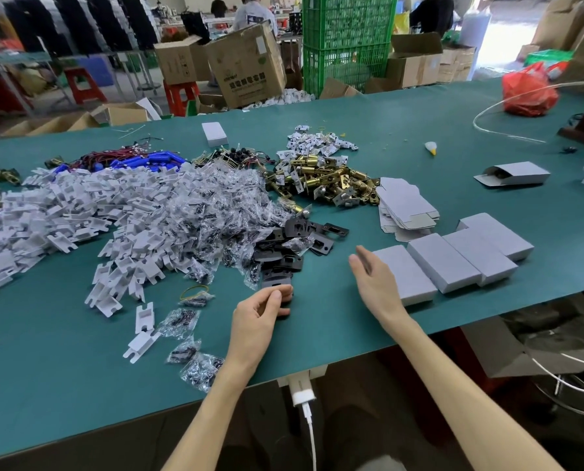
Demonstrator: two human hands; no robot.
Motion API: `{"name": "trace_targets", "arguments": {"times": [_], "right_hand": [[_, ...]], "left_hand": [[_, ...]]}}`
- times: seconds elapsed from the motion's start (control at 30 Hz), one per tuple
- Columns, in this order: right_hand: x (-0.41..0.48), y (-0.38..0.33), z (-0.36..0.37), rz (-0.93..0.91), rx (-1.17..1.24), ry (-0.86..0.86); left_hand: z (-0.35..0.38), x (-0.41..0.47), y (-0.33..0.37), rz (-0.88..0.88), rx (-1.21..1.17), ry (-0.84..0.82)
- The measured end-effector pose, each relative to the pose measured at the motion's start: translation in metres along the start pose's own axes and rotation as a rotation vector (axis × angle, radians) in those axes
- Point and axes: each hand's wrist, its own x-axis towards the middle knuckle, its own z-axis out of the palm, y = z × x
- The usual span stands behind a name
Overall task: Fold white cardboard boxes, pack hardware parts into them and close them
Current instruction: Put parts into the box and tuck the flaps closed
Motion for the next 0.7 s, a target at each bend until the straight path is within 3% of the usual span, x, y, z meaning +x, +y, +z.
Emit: {"name": "trace_targets", "arguments": {"times": [0.27, 0.47, 0.57, 0.7], "right_hand": [[0.011, 0.014, -0.035, -0.004, 0.033, -0.094], [0.029, 0.028, -0.079, 0.022, 0.030, 0.010], [0.036, 0.028, -0.092, 0.022, -0.027, -0.010], [0.055, 0.012, -0.087, -0.110, -0.234, 0.030]], "left_hand": [[0.000, -0.001, 0.001, -0.015, 0.019, 0.000], [0.001, -0.001, 0.002, -0.016, 0.034, -0.003], [0.001, 0.000, 0.000, -0.013, 0.036, 0.002], [0.001, 0.000, 0.000, -0.006, 0.031, -0.001]]}}
